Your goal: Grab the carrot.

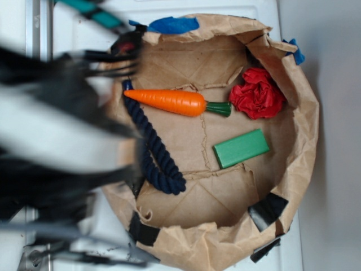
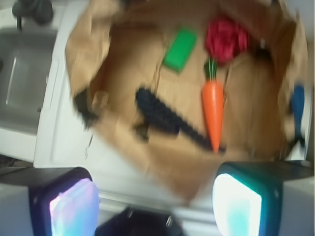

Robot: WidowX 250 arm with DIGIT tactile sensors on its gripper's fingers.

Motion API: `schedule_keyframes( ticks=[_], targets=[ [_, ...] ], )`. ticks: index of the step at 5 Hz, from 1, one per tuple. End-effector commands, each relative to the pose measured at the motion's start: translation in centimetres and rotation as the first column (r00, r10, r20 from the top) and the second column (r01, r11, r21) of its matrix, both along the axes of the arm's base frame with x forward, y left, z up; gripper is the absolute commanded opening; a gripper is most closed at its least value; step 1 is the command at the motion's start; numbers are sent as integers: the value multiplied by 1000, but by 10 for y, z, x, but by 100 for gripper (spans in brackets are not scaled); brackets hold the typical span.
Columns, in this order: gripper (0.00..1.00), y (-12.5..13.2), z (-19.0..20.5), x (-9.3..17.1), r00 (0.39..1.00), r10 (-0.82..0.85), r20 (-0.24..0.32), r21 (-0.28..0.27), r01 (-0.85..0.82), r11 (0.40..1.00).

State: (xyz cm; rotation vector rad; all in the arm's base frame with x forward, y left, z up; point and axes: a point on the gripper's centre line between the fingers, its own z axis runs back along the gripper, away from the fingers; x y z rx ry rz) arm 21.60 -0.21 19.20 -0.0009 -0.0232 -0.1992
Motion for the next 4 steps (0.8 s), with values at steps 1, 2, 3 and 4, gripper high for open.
schedule_keyframes(
  ticks=[1, 2, 3, 4],
  targets=[
    [100, 24, -22, 52, 982, -165, 91, -52, 170, 984],
    [100, 16, -72, 43, 942, -320, 100, -27, 324, 946],
    [100, 30, -105, 40, 923, -359, 141, -62, 370, 927],
    [100, 34, -131, 48, 931, -346, 120, -70, 355, 932]
  ],
)
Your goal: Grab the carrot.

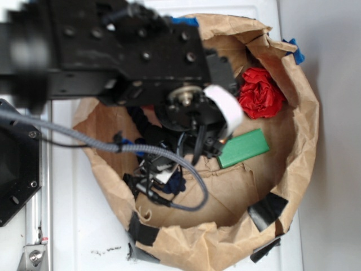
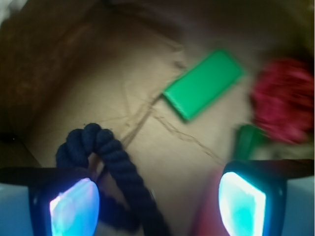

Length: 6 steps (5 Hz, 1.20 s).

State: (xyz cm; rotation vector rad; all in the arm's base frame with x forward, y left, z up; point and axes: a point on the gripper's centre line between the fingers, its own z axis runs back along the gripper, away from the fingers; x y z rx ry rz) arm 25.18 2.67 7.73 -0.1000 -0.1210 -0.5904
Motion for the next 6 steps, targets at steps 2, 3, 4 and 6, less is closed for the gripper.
schedule_keyframes(
  ticks=[2, 3, 4, 6],
  targets=[
    [100, 24, -10, 37, 997, 80, 7, -74, -79, 994],
    [100, 31, 7, 36, 993, 110, 34, -107, -106, 989],
    [100, 29, 32, 30, 989, 127, 76, -132, -116, 984],
    [100, 33, 60, 26, 970, 217, 112, -85, -208, 974]
  ],
)
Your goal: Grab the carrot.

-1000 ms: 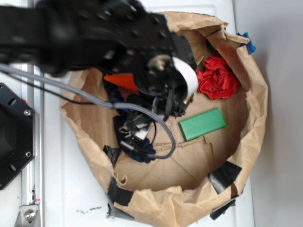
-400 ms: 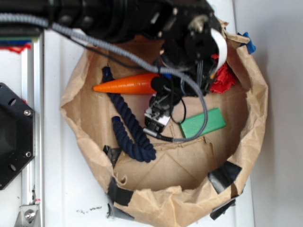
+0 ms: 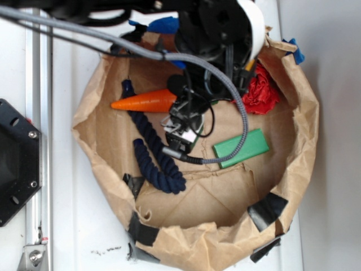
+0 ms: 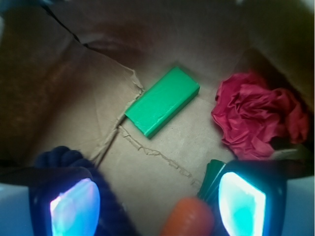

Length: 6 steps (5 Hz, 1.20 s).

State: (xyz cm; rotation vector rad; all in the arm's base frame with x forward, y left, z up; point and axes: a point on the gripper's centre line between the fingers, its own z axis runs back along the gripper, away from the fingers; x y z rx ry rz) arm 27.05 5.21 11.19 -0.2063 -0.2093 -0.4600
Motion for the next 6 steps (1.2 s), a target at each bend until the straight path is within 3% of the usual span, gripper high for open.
schedule_keyframes(
  ticks=[1, 2, 4, 6],
  targets=[
    [100, 24, 23, 18, 972, 229, 57, 132, -235, 963],
    [100, 37, 20, 19, 946, 320, 56, 143, -325, 935],
    [100, 44, 9, 23, 938, 345, 39, 149, -347, 926],
    [100, 19, 0, 11, 939, 342, 33, 178, -342, 923]
  ],
)
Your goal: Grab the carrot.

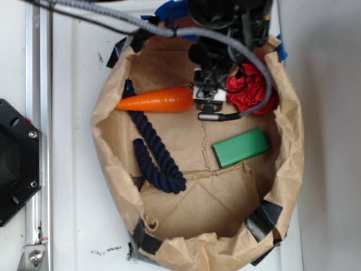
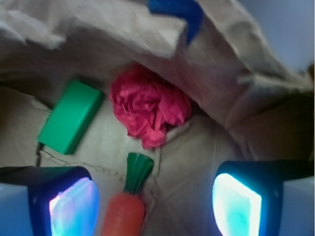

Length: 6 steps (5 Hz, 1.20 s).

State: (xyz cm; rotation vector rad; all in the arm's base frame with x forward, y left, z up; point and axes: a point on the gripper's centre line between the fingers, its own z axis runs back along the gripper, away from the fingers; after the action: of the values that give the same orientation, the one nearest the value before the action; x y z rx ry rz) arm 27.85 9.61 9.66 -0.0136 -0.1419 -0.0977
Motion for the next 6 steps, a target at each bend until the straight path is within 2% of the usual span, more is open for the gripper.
schedule_keyframes(
  ticks=[1, 2, 3, 6],
  targets=[
    [100, -28, 5, 3, 999, 47, 18, 13, -47, 999],
    [100, -30, -12, 8, 996, 89, -30, 22, -89, 996],
    [100, -34, -21, 6, 993, 107, -51, 28, -106, 994],
    [100, -38, -14, 7, 996, 80, -33, 2, -80, 997]
  ],
)
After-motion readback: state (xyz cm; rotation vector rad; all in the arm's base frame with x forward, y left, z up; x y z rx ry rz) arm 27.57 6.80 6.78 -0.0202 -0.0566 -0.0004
